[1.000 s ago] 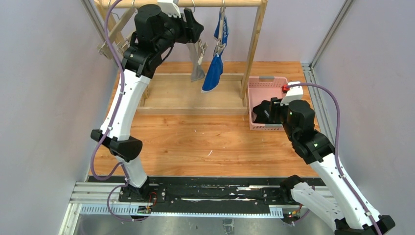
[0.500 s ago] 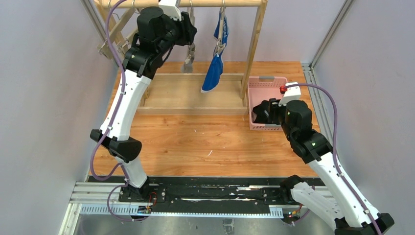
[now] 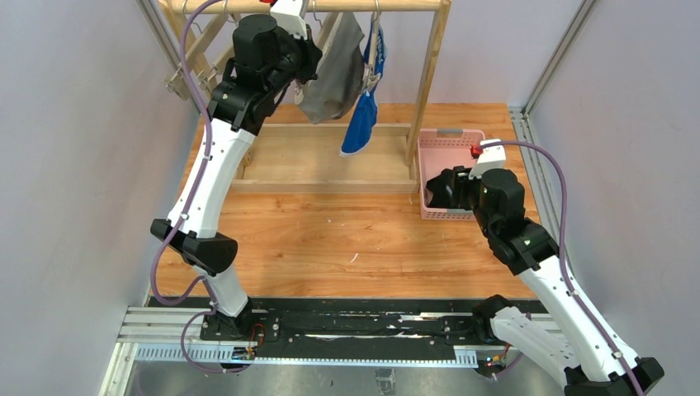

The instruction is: Remove the underwear clipped to the hanger

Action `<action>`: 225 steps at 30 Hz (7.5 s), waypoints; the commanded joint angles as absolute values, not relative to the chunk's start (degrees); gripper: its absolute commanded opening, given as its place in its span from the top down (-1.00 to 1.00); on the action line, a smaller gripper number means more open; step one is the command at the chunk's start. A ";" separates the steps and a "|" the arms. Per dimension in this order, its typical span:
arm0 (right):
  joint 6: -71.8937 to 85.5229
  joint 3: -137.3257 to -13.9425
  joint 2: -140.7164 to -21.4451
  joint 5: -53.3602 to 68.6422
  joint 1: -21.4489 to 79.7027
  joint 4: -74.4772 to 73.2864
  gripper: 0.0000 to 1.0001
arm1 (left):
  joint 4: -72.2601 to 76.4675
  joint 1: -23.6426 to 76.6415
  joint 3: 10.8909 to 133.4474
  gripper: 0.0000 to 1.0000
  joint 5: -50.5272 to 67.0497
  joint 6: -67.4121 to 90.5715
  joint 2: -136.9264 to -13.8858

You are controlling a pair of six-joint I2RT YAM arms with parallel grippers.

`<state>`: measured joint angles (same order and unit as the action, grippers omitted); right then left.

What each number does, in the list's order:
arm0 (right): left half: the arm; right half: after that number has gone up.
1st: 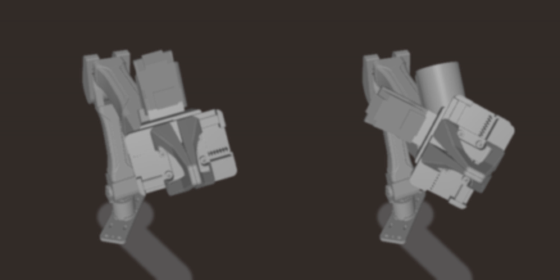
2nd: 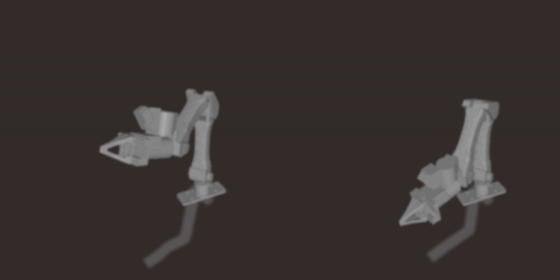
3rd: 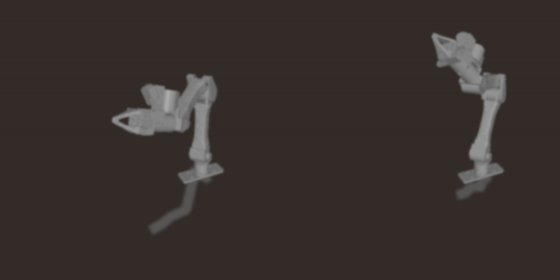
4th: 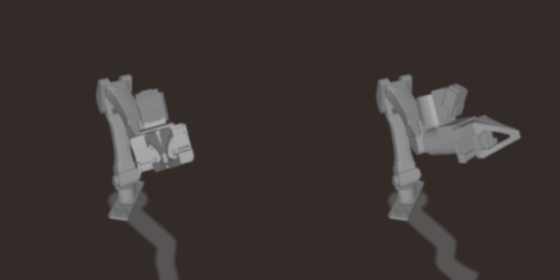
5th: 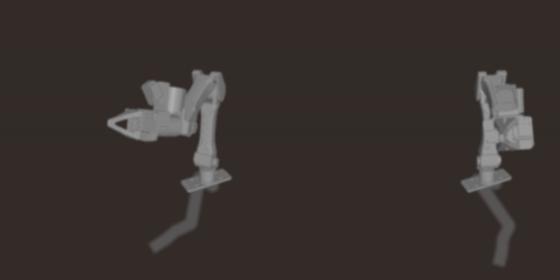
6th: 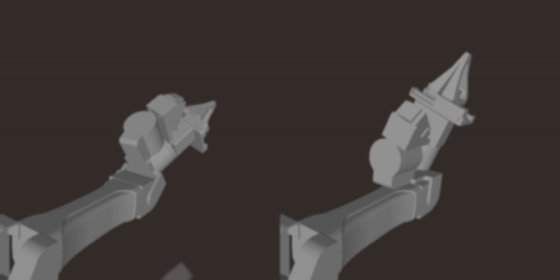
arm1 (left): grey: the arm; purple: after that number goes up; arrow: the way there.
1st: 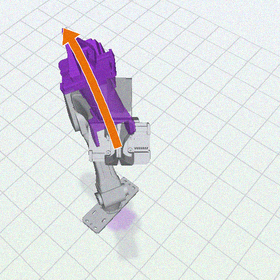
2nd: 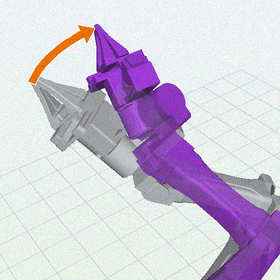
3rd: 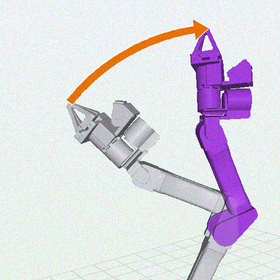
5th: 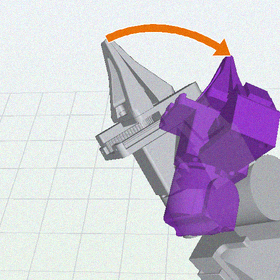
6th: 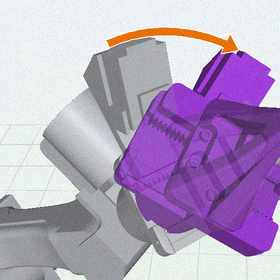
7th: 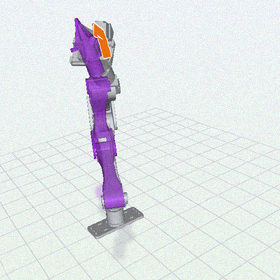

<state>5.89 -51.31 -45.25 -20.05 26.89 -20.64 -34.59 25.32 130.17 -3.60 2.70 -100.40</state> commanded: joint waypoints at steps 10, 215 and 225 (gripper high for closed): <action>4.93 -49.19 -44.82 -19.72 28.30 -18.60 -0.06 | -29.71 25.63 128.55 1.00 -4.78 -0.85 -95.46; 42.22 -49.32 -72.25 32.50 36.72 85.92 -0.25 | 7.19 27.69 66.75 1.00 48.44 25.16 -55.72; 41.49 -52.69 -74.40 32.58 38.52 86.02 -0.19 | 10.24 28.21 65.50 1.00 47.85 27.25 -56.06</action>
